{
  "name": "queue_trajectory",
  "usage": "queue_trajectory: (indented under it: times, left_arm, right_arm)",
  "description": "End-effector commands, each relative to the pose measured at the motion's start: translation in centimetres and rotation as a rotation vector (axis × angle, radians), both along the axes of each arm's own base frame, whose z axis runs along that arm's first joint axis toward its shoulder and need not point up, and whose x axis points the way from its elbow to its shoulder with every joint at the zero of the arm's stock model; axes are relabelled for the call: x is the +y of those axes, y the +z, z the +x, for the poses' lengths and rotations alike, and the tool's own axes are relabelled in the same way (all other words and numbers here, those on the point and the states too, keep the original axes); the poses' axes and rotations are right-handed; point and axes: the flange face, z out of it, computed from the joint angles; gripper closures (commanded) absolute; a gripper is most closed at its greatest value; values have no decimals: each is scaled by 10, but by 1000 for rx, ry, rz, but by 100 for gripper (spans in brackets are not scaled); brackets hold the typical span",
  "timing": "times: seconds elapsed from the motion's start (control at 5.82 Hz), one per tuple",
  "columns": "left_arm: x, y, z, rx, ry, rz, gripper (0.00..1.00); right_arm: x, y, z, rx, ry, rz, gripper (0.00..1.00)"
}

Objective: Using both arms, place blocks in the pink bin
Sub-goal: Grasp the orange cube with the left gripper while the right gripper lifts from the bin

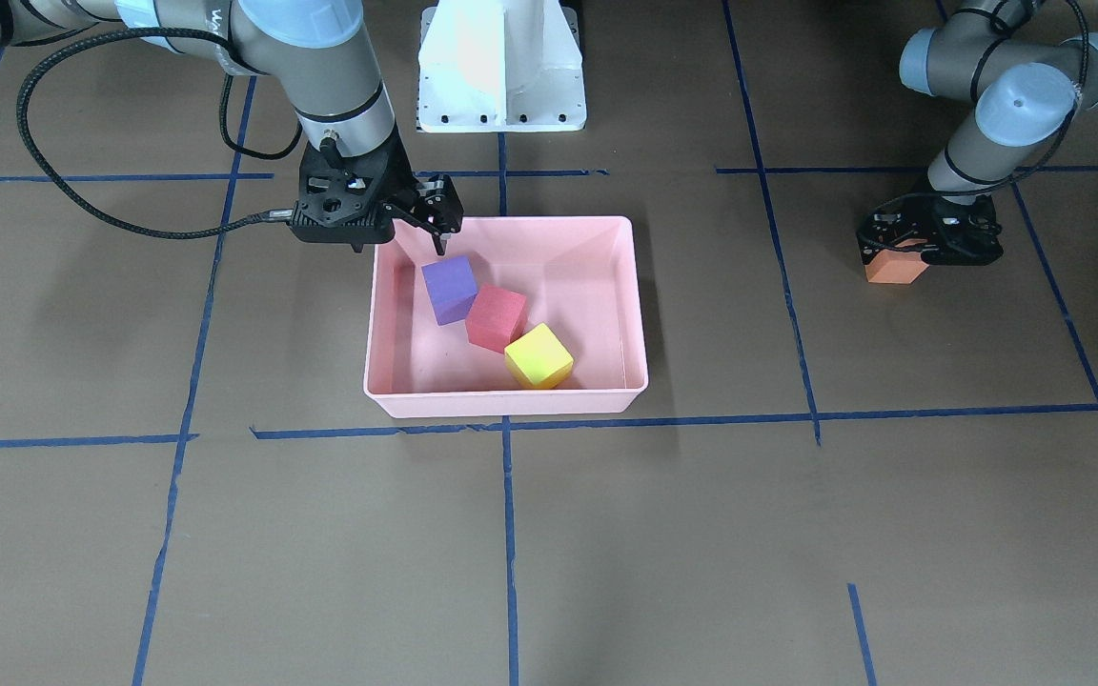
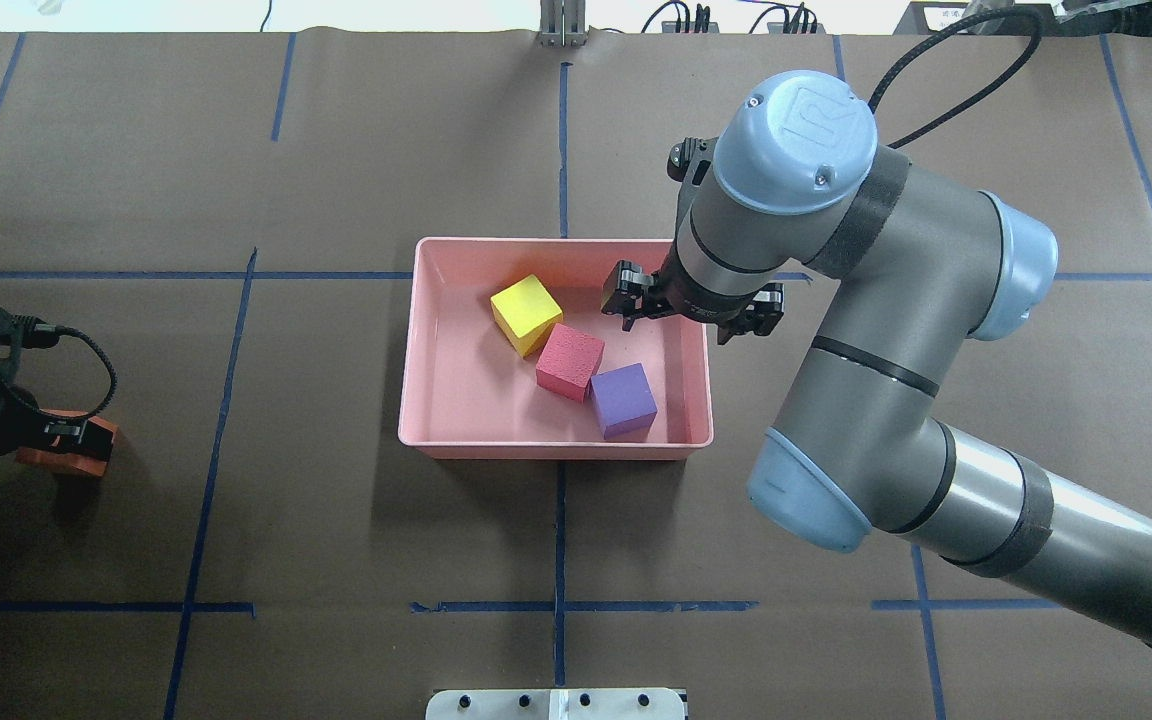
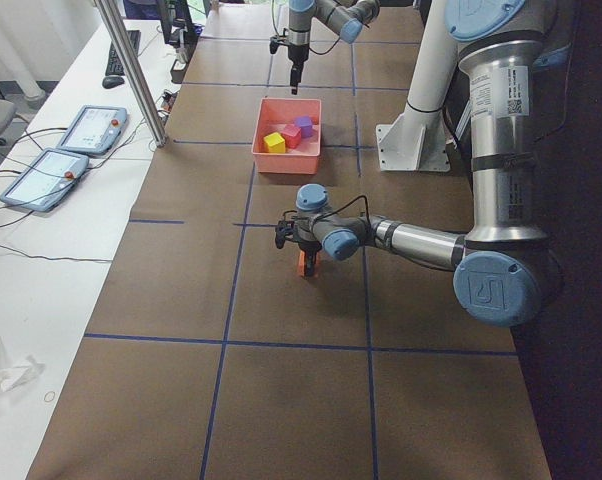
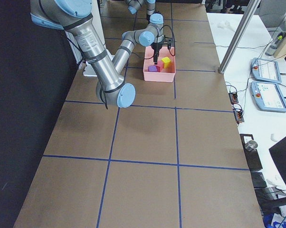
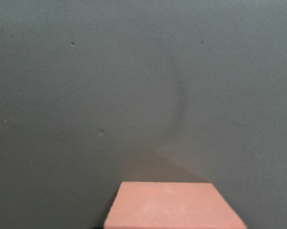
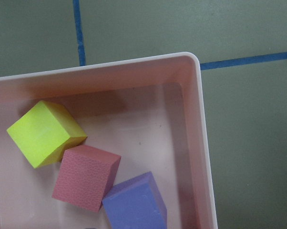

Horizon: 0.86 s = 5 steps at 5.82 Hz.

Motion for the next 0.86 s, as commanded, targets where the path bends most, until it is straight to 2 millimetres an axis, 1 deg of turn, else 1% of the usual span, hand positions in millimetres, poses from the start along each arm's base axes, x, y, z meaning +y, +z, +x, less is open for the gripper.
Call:
queue_trajectory:
  times: [0.0,0.17,0.34,0.52,0.69]
  left_arm:
    - [1,-41,-1,53,-1,44,58]
    - [0,-76,-9,100,-23,88,58]
    - [-7,-123,-13,142,-39,129,58]
    - [-23,-190,-1,129,-47,116,58]
    - [-37,-265,13,122,-48,105,58]
  right_arm:
    - [2,-4,6,-13,1,6,0]
    - [4,-4,13,-19,3,8,0]
    - [-5,-1,23,-16,12,14,0]
    - [-6,17,47,1,-16,69,0]
    - [-21,36,74,19,-55,107,0]
